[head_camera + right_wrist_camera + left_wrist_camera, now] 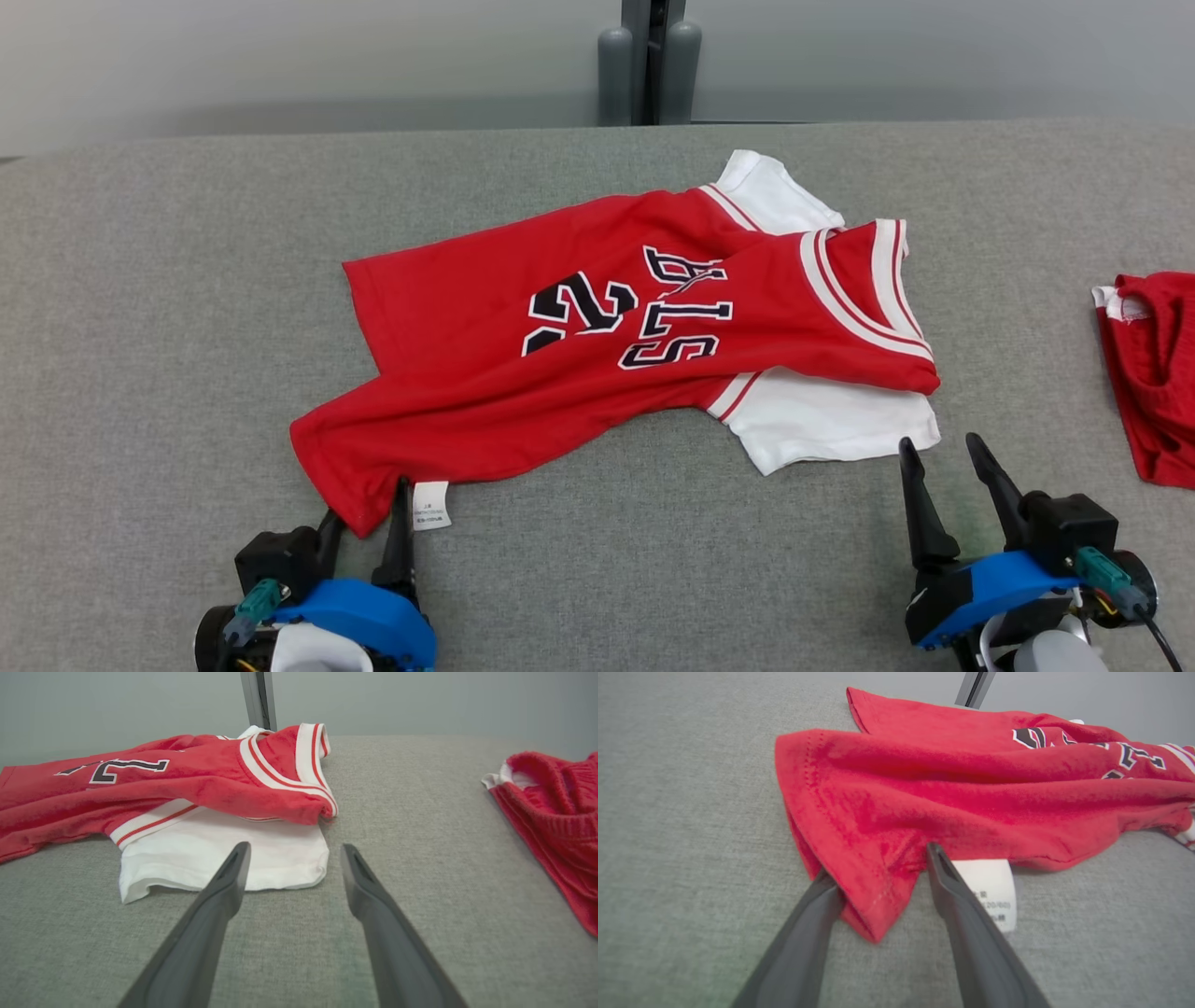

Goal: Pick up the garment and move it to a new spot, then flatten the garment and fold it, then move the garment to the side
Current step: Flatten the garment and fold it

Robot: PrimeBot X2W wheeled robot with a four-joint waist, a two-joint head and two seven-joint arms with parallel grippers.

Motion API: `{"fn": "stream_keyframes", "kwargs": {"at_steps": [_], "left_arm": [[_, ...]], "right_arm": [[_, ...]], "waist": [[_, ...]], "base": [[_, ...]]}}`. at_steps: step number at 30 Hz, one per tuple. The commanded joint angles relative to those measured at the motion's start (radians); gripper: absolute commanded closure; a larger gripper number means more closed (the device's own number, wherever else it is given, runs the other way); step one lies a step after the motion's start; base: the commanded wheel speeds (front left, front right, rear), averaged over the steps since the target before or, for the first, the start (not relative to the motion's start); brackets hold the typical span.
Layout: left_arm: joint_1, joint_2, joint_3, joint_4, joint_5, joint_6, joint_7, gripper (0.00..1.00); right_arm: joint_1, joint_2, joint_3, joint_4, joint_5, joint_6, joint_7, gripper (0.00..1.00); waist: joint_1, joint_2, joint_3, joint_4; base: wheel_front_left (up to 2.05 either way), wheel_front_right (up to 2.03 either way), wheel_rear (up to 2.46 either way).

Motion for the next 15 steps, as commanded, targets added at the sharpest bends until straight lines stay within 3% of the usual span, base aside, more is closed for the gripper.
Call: {"fn": "stream_keyframes", "kwargs": {"at_steps": [1,8,15], "left_arm": [[-0.017,-0.001,0.003,0.004,0.002,-0.007,-0.003,1.0],[-0.027,-0.001,-0.011,0.004,0.01,-0.005,-0.002,1.0],[-0.024,-0.001,-0.039,0.006,0.014,-0.006,0.0,1.0]], "right_arm": [[-0.019,-0.001,-0.006,0.009,-0.005,0.0,-0.003,0.0],[-0.089,-0.001,-0.045,0.08,-0.013,0.0,-0.003,0.0],[-0.179,-0.001,-0.087,0.261,-0.051,0.0,-0.003,0.0]], "waist": [[-0.0001,-0.0001,0.007,0.003],[-0.0001,-0.0001,0.03,0.013],[-0.0001,-0.0001,0.045,0.041]], "base": [[0.0,0.0,0.0],[0.0,0.0,0.0],[0.0,0.0,0.0]]}}
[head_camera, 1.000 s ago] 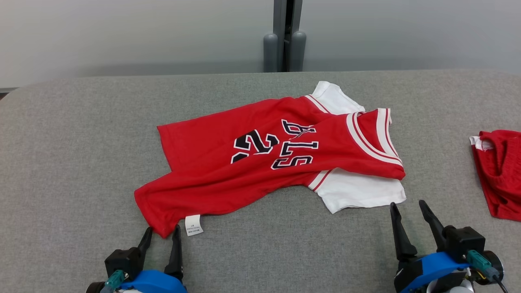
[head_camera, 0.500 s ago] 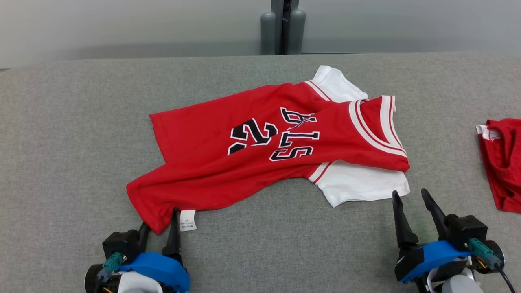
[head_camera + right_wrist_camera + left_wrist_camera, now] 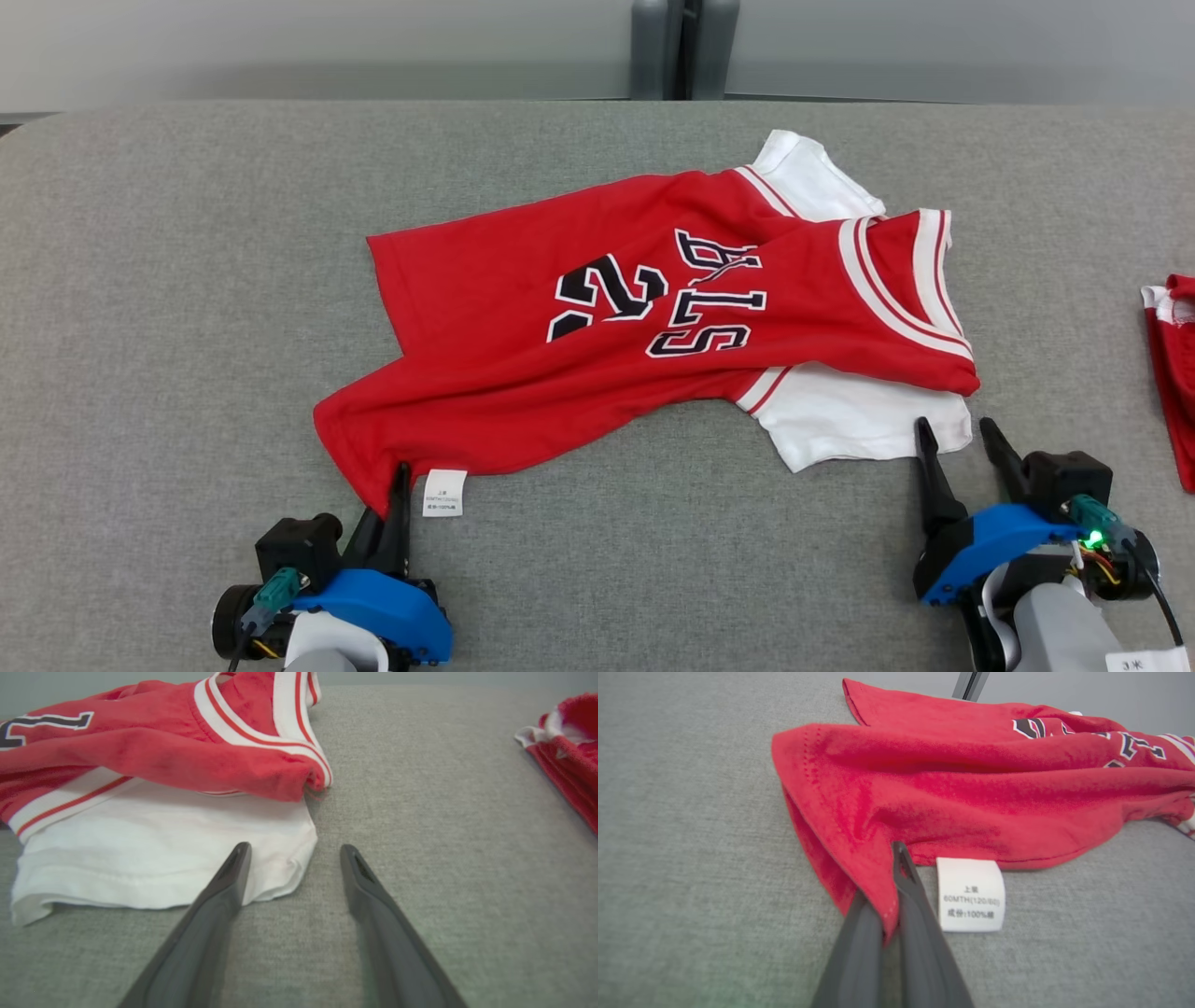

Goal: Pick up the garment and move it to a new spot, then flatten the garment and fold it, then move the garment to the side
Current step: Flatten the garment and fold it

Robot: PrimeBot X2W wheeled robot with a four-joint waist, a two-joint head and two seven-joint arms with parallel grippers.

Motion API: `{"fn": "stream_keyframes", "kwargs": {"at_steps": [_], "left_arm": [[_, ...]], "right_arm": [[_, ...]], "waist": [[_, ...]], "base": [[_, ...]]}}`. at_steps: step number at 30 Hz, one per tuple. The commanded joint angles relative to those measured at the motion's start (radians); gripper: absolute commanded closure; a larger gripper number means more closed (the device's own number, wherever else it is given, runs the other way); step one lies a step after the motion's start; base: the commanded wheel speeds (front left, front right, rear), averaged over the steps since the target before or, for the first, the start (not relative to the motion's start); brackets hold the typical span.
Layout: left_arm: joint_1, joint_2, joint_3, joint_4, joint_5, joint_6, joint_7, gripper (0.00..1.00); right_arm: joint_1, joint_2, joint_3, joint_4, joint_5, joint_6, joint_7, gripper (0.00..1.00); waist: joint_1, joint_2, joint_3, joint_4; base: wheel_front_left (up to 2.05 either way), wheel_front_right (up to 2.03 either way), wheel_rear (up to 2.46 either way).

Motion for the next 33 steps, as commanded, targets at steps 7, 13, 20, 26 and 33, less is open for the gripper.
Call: {"fn": "stream_keyframes", "kwargs": {"at_steps": [7,13,20,26,33], "left_arm": [[-0.004,0.001,-0.005,0.004,0.008,0.0,0.003,1.0],[0.017,0.009,-0.008,-0.047,0.009,0.0,0.002,1.0],[0.024,0.063,-0.05,-0.22,0.004,0.0,0.001,1.0],[-0.045,0.162,-0.078,-0.388,-0.016,0.0,0.001,1.0],[-0.226,0.323,-0.12,-0.532,-0.089,0.0,0.035,1.0]], "right_arm": [[-0.035,0.011,0.07,0.182,0.041,0.002,0.011,1.0],[-0.018,0.001,0.053,0.048,0.117,0.0,-0.001,1.0],[0.014,-0.002,0.01,-0.245,0.224,0.0,-0.001,1.0],[-0.022,-0.026,-0.006,-0.467,0.296,0.0,-0.001,1.0],[-0.158,-0.133,0.046,-0.673,0.35,0.0,-0.001,1.0]], "waist": [[-0.0001,-0.0001,0.004,0.02],[-0.0001,-0.0001,-0.027,0.006],[-0.0001,-0.0001,-0.111,-0.003],[-0.0001,-0.0001,-0.207,-0.002],[-0.0001,-0.0001,-0.264,-0.01]], "base": [[0.0,0.0,0.0],[0.0,0.0,0.0],[0.0,0.0,0.0],[0.0,0.0,0.0],[0.0,0.0,0.0]]}}
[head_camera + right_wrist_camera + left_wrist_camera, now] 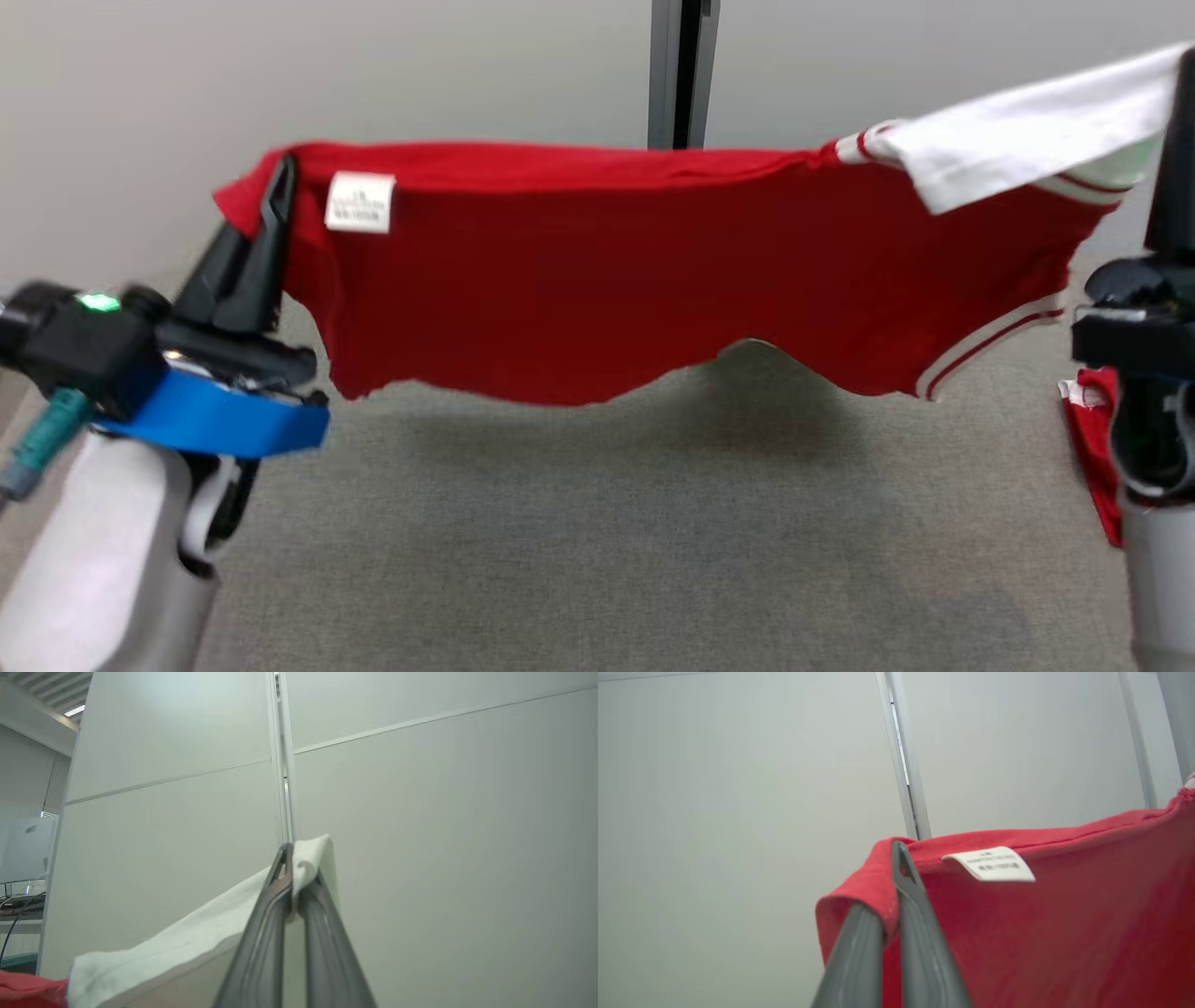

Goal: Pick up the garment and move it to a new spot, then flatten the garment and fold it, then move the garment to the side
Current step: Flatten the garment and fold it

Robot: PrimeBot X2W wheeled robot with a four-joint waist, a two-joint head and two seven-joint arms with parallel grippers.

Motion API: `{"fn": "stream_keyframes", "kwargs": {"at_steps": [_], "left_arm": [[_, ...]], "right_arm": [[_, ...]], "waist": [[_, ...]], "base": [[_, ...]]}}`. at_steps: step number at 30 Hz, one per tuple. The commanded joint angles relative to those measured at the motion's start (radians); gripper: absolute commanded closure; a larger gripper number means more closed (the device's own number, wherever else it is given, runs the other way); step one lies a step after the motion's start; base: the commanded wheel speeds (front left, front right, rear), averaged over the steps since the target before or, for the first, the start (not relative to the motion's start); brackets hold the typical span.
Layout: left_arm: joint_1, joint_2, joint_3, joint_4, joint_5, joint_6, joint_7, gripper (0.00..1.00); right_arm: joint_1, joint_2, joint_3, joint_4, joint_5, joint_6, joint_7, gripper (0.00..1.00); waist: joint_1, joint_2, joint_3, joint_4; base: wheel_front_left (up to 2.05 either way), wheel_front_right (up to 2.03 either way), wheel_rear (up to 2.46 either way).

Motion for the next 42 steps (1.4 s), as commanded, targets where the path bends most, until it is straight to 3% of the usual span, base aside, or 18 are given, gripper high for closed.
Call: {"fn": "stream_keyframes", "kwargs": {"at_steps": [1,6,12,18,27,32,37,42], "left_arm": [[-0.052,0.022,0.007,-0.036,-0.037,0.003,0.03,1.0],[-0.181,0.086,0.023,-0.088,-0.101,0.003,0.163,1.0],[-0.302,0.082,0.02,-0.023,-0.129,0.004,0.24,1.0],[-0.44,0.047,0.0,0.125,-0.089,0.01,0.178,1.0],[-0.598,-0.015,-0.007,0.309,-0.05,0.024,0.023,1.0],[-0.51,-0.03,-0.017,0.435,-0.072,0.013,-0.01,1.0],[-0.333,-0.066,0.002,0.568,-0.123,0.008,-0.024,1.0],[-0.112,-0.13,0.042,0.606,-0.134,0.003,-0.025,1.0]], "right_arm": [[-0.051,-0.038,0.008,-0.032,0.005,0.0,0.008,1.0],[-0.199,-0.115,0.017,-0.071,-0.011,0.0,0.075,1.0],[-0.378,-0.142,0.071,0.052,-0.068,0.0,0.122,1.0],[-0.563,-0.111,0.074,0.242,-0.139,0.0,0.07,1.0],[-0.732,-0.058,0.002,0.378,-0.251,0.0,0.003,1.0],[-0.594,-0.028,0.002,0.354,-0.238,0.0,-0.001,1.0],[-0.308,0.017,-0.014,0.291,-0.189,0.0,-0.002,1.0],[-0.008,0.056,-0.024,0.283,-0.142,0.0,-0.002,1.0]], "waist": [[0.0001,-0.0001,-0.008,-0.006],[0.0001,-0.0001,0.011,-0.006],[0.0001,-0.0001,0.105,-0.007],[0.0001,-0.0001,0.204,-0.012],[0.0001,-0.0001,0.264,-0.031],[0.0001,-0.0001,0.28,-0.047],[0.0001,-0.0001,0.295,-0.063],[0.0001,-0.0001,0.293,-0.07]], "base": [[0.0,0.0,0.0],[0.0,0.0,0.0],[0.0,0.0,0.0],[0.0,0.0,0.0],[0.0,0.0,0.0],[0.0,0.0,0.0],[0.0,0.0,0.0],[0.0,0.0,0.0]]}}
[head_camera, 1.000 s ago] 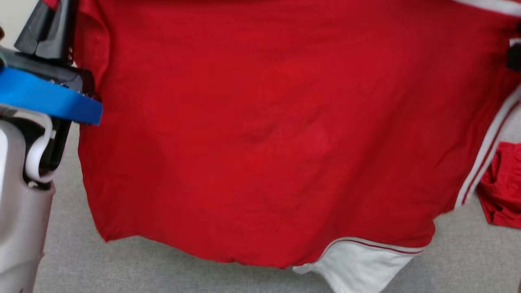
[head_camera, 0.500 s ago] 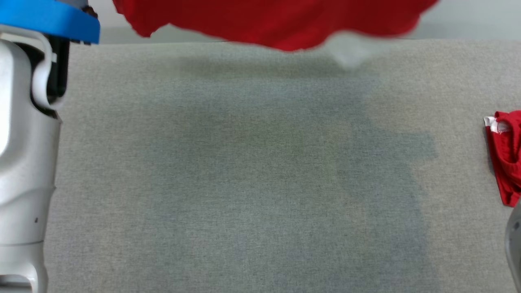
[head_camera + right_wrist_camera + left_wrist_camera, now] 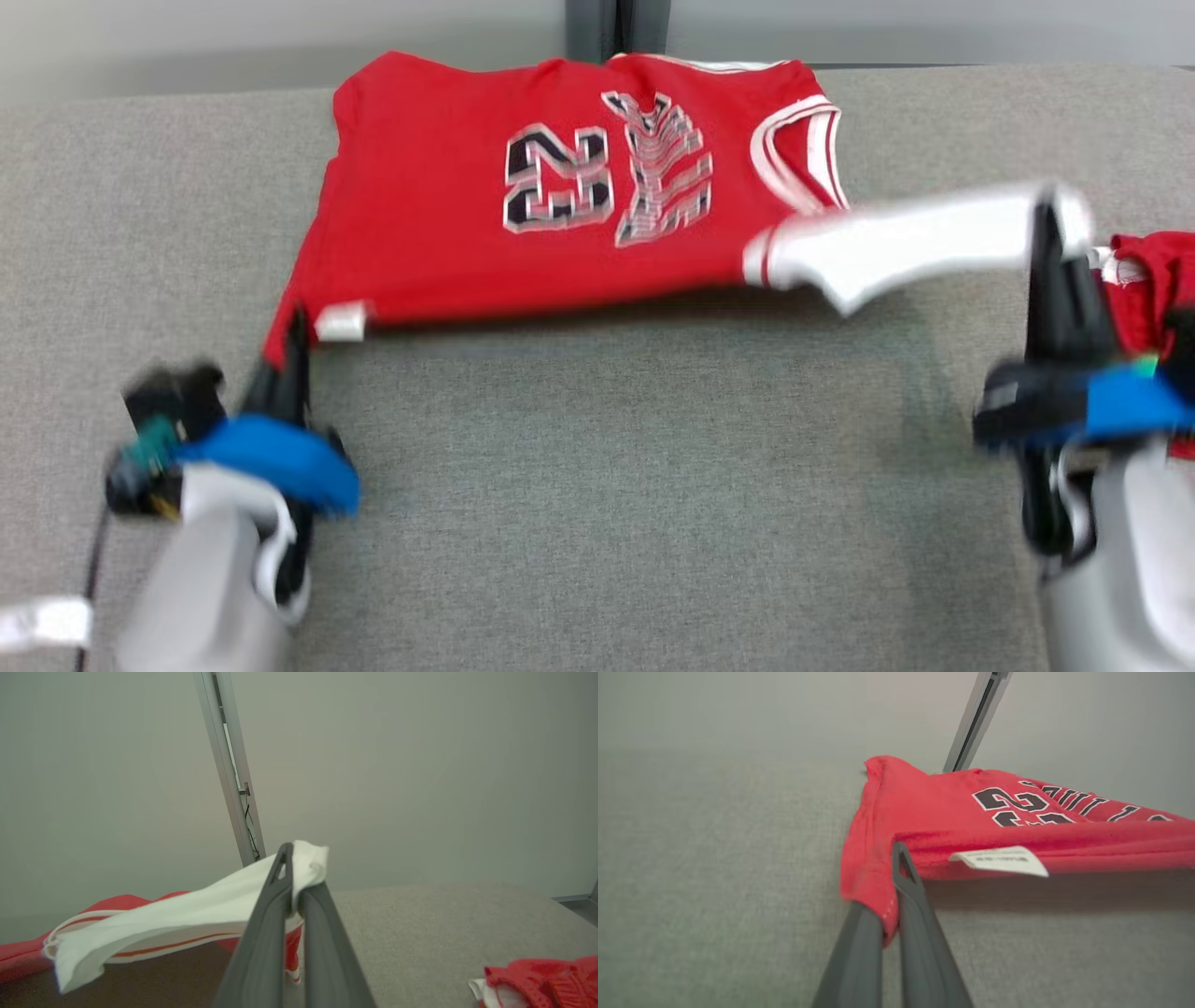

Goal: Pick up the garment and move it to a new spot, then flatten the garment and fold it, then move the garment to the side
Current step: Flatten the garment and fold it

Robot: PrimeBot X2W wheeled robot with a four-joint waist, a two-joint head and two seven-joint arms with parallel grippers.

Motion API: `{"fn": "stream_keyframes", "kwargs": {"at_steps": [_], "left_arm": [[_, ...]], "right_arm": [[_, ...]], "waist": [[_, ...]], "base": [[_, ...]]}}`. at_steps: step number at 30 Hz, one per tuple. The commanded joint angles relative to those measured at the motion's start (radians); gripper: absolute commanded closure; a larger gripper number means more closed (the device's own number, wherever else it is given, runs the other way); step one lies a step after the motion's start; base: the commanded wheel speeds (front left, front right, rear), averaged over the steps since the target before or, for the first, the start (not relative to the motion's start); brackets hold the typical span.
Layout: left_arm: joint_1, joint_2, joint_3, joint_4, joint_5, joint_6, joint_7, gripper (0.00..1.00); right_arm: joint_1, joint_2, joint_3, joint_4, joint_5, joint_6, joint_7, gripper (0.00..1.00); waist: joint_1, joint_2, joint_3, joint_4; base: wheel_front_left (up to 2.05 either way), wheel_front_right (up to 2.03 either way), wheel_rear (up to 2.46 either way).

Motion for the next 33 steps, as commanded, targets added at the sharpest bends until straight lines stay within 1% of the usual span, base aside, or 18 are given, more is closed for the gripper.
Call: {"fn": "stream_keyframes", "kwargs": {"at_steps": [1,4,10,19,21,23,28,33], "left_arm": [[0.043,-0.005,0.02,0.001,0.002,0.001,-0.004,1.0],[0.156,-0.041,0.06,-0.016,0.026,0.0,-0.004,1.0],[0.342,-0.103,0.126,-0.071,0.082,0.0,-0.004,1.0],[0.535,-0.144,0.184,-0.137,0.117,0.0,-0.005,1.0],[0.569,-0.147,0.198,-0.152,0.128,0.0,-0.005,1.0],[0.603,-0.153,0.205,-0.166,0.137,0.0,-0.005,1.0],[0.652,-0.16,0.181,-0.236,0.166,0.0,-0.005,1.0],[0.596,-0.168,0.164,-0.306,0.177,0.0,-0.005,1.0]], "right_arm": [[0.05,0.001,-0.015,0.001,0.014,-0.001,-0.005,1.0],[0.176,0.018,-0.03,0.003,0.039,-0.001,-0.005,1.0],[0.373,0.039,-0.01,0.013,0.064,-0.001,-0.005,1.0],[0.567,0.046,0.004,0.012,0.086,-0.001,-0.005,1.0],[0.614,0.034,0.01,0.005,0.059,-0.001,-0.005,1.0],[0.659,0.026,-0.004,-0.006,0.054,-0.002,-0.005,1.0],[0.706,0.018,-0.016,-0.06,0.052,-0.001,-0.005,1.0],[0.62,0.033,0.002,-0.102,0.079,-0.001,-0.005,1.0]], "waist": [[0.0,0.0,-0.006,-0.003],[0.0,0.0,-0.027,-0.007],[0.0,0.0,-0.095,-0.005],[0.0,0.0,-0.198,0.011],[0.0,0.0,-0.213,0.02],[0.0,0.0,-0.225,0.029],[0.0,0.0,-0.228,0.036],[0.0,0.0,-0.205,0.047]], "base": [[0.0,0.0,0.0],[0.0,0.0,0.0],[0.0,0.0,0.0],[0.0,0.0,0.0],[0.0,0.0,0.0],[0.0,0.0,0.0],[0.0,0.0,0.0],[0.0,0.0,0.0]]}}
